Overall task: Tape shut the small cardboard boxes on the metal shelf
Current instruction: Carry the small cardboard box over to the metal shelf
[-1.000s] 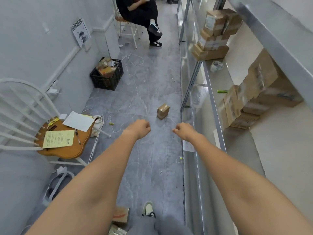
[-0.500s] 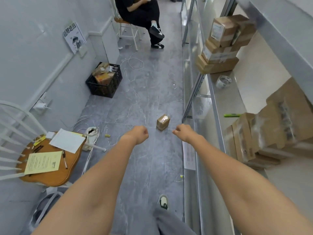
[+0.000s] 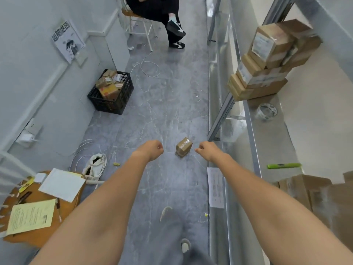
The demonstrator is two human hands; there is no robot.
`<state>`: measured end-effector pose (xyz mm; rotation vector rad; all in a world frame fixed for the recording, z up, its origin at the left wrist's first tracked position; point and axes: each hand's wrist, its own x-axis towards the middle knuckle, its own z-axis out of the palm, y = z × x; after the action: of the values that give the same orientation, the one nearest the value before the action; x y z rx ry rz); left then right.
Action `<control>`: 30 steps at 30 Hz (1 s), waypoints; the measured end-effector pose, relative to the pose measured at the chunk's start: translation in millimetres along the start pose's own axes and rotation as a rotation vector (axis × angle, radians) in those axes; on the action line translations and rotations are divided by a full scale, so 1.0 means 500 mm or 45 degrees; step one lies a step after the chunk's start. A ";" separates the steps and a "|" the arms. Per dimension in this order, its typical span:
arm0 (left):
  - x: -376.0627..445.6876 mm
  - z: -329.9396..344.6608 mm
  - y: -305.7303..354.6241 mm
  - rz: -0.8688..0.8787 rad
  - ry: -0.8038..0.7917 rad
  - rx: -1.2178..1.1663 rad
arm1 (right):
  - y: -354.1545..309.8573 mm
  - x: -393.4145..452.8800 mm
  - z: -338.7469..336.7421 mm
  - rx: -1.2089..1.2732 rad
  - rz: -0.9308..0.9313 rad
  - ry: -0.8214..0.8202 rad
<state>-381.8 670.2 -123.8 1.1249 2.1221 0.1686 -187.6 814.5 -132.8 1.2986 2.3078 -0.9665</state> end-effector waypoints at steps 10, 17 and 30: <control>0.244 -0.110 0.028 0.048 -0.110 0.035 | -0.003 0.202 -0.106 0.103 0.111 0.029; 0.422 -0.169 0.078 0.010 -0.117 0.037 | 0.034 0.372 -0.183 0.148 0.156 0.005; 0.687 -0.306 0.057 -0.053 -0.166 -0.050 | -0.036 0.651 -0.271 0.178 0.193 -0.078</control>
<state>-586.1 981.3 -182.7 1.0402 2.0166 0.1138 -370.5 1105.6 -212.8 1.4537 2.0942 -1.1161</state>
